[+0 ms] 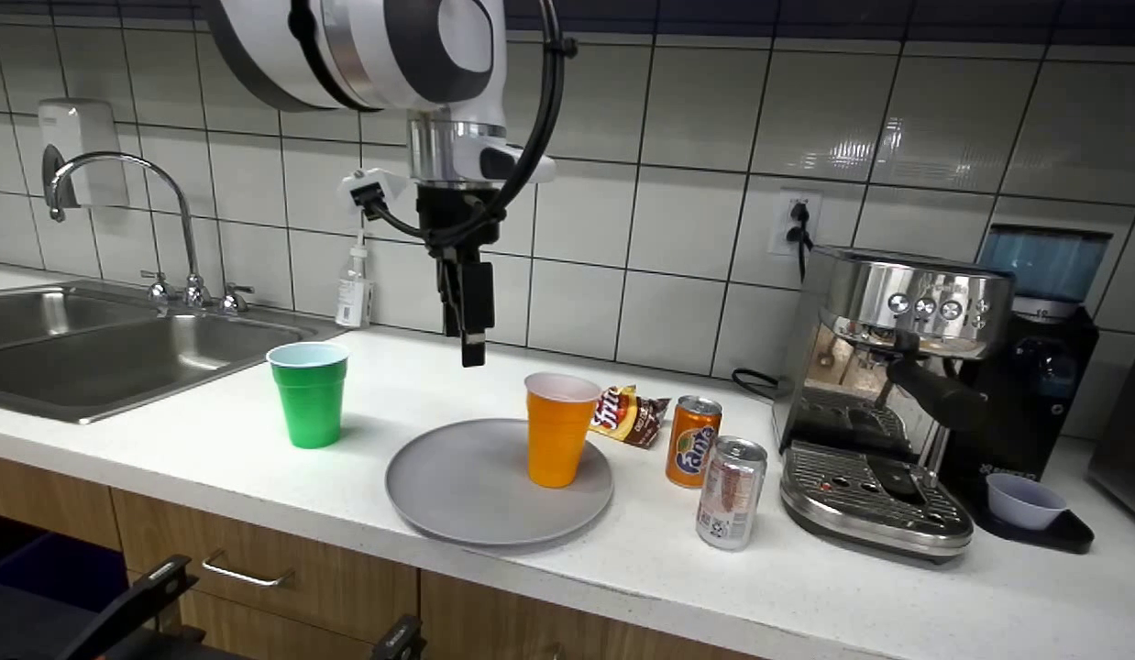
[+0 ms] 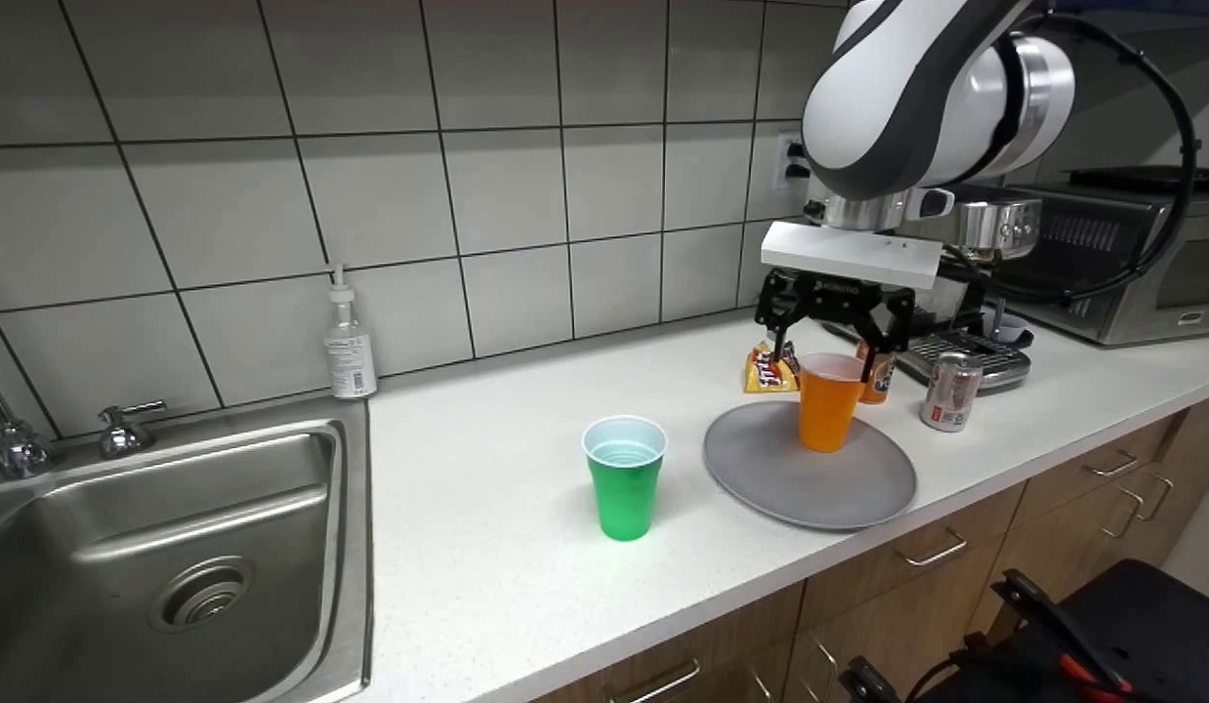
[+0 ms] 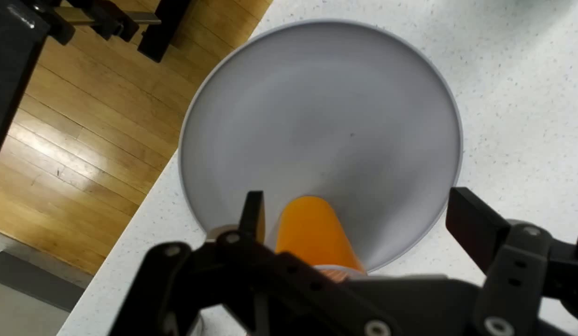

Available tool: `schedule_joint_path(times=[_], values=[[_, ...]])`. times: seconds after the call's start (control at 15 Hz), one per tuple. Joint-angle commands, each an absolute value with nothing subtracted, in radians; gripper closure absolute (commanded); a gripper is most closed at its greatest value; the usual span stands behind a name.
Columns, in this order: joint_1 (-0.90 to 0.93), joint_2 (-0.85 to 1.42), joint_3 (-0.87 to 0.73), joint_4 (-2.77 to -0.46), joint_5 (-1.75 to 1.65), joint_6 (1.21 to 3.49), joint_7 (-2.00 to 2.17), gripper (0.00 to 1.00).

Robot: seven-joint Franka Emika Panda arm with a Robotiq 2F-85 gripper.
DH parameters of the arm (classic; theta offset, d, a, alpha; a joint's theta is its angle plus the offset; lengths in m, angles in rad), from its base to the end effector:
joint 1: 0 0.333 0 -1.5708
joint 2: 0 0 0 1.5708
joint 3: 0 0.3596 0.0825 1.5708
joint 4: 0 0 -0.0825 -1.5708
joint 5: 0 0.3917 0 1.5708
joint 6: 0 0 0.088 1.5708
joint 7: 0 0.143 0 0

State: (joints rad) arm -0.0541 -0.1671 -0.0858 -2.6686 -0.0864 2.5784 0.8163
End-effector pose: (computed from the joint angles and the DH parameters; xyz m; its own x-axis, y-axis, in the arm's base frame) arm 0.4164 -0.0578 0.3004 0.6310 -0.7718 0.0788 -0.7724 -0.6345 -0.0294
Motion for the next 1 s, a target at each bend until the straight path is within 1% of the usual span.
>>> schedule_joint_path(times=[0.0, 0.47, 0.93], values=[[-0.049, -0.232, -0.011, -2.707, -0.05, 2.54, 0.825, 0.0], [0.018, -0.216, 0.09, -2.691, 0.008, 2.514, 0.818, 0.0], [0.073, -0.18, 0.153, -2.662, 0.009, 2.483, 0.816, 0.0]])
